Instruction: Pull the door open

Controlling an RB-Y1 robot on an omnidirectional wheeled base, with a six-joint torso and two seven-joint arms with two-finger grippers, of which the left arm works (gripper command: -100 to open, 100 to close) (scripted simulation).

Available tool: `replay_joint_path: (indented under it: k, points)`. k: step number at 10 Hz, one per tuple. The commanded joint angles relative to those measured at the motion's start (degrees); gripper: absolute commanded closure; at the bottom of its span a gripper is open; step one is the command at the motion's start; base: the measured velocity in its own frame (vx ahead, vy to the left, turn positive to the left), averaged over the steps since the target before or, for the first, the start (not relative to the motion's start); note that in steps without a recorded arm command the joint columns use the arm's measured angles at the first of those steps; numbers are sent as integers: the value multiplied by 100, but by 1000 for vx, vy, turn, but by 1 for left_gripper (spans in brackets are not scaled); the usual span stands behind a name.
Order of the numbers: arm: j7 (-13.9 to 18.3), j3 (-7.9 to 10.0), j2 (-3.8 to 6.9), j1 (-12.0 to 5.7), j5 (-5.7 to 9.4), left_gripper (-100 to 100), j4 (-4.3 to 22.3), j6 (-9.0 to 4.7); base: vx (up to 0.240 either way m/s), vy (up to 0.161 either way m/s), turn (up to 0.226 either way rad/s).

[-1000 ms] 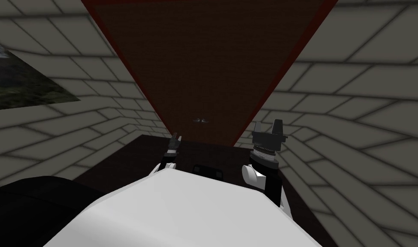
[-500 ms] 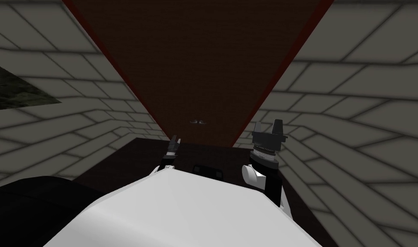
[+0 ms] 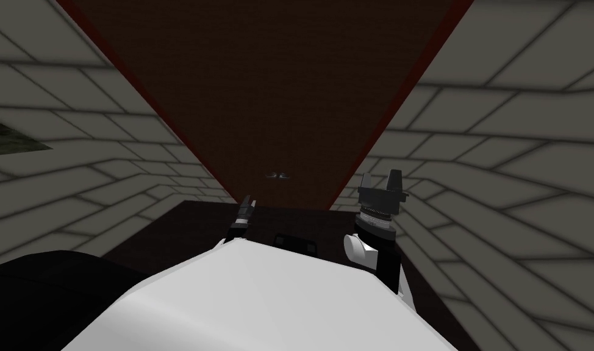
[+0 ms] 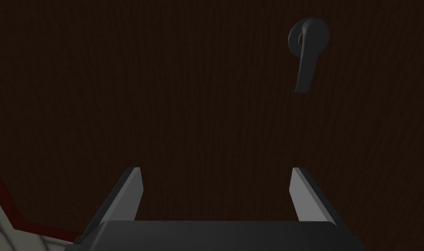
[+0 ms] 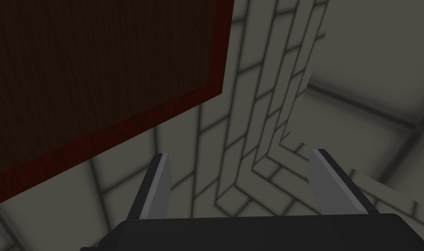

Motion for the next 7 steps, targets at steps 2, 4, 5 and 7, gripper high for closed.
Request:
replay_joint_path:
  k: [2, 4, 5, 7]
  points:
    - [52, 14, 51, -8, 11, -100, 350, -92, 137, 9, -94]
    - [68, 19, 69, -20, 15, -100, 456, -119, 84, 2, -28]
    - [99, 31, 104, -43, 23, -100, 669, -174, 127, 20, -99]
    - [128, 42, 136, -66, 30, -100, 869, -225, 134, 14, -74]
